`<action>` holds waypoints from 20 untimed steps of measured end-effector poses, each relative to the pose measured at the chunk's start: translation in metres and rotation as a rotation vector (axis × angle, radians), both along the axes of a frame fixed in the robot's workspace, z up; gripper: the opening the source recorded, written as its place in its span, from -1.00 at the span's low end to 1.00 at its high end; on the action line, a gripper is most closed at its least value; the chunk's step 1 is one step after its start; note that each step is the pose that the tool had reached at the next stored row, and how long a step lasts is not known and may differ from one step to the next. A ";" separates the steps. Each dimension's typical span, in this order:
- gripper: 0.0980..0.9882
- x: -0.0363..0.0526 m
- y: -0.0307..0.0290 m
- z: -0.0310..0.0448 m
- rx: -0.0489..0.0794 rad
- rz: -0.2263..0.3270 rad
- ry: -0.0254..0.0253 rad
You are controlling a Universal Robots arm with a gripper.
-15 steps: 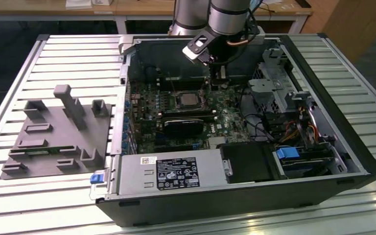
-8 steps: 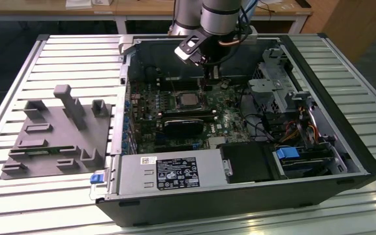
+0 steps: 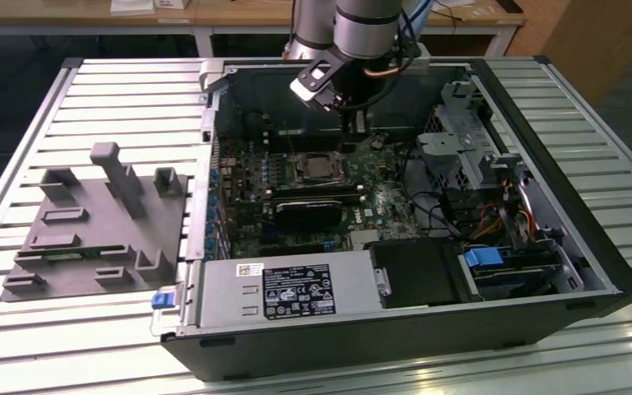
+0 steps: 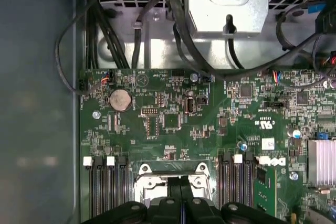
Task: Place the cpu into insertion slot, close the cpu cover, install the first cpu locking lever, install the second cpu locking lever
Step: 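Close the cpu cover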
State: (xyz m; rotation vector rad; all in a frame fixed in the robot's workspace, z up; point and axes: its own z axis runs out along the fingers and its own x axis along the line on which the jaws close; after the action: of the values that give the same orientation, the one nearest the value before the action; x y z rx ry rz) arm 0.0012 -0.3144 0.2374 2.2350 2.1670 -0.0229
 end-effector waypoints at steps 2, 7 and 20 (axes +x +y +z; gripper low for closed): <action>-0.99 -0.0052 0.0000 -0.0003 0.000 0.000 -0.0101; -0.99 -0.0179 0.0000 -0.0020 0.000 0.000 -0.0203; -0.99 -0.0451 -0.0001 -0.0118 0.000 0.000 -0.0266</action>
State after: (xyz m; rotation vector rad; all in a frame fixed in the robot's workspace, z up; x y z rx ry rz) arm -0.0439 -0.3145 0.2256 2.2224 2.1538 0.0070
